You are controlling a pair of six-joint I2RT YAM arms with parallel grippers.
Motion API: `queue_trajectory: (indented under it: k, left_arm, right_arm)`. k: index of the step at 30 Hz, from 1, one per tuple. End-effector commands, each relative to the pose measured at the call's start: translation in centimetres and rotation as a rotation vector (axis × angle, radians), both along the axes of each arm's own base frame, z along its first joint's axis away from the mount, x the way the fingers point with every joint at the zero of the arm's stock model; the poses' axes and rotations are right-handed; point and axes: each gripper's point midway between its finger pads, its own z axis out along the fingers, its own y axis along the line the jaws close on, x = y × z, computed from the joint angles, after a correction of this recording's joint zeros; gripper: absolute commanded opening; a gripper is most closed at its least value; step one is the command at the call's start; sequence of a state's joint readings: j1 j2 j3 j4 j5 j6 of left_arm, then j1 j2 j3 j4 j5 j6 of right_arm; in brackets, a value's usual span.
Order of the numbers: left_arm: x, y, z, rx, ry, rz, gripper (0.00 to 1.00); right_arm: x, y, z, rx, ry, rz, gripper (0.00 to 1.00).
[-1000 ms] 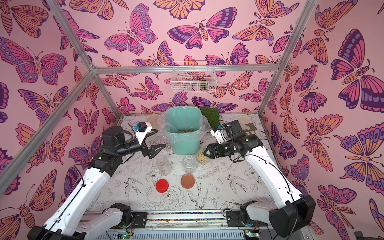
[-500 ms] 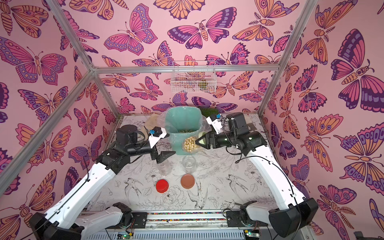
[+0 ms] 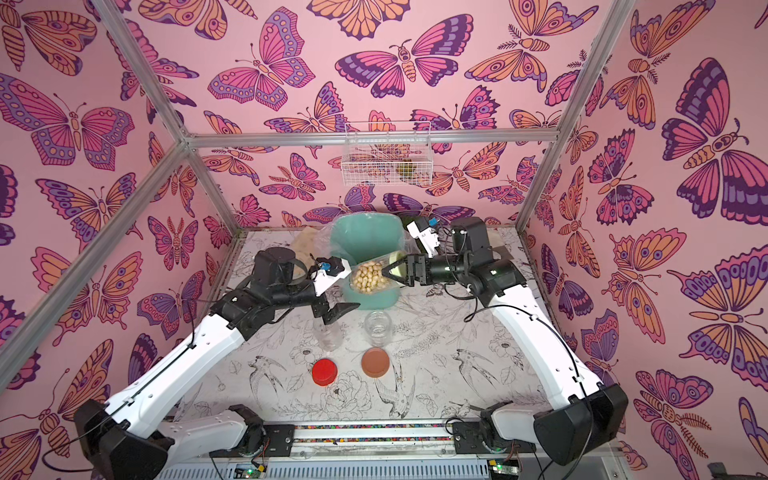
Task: Empty moldy peanuts from jars
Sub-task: Pick up the jar from the center of the board.
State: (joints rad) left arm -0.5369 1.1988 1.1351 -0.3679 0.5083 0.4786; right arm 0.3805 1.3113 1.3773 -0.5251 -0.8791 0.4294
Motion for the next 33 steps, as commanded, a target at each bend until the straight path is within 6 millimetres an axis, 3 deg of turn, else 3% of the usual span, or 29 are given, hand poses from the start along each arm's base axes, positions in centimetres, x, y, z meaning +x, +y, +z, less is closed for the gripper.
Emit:
queue_trajectory:
  k: [1,33]
  left_arm:
    - [0.3,-0.4,0.7,0.002,-0.032,0.000,1.00]
    - [1.7,-2.0,0.2,-0.028,-0.052,0.017,0.96]
  right_arm:
    - [-0.7,1.1,2.6,0.079,-0.074,0.069,0.00]
    - [-1.3,4.7,1.5,0.078,-0.042,0.182,0.00]
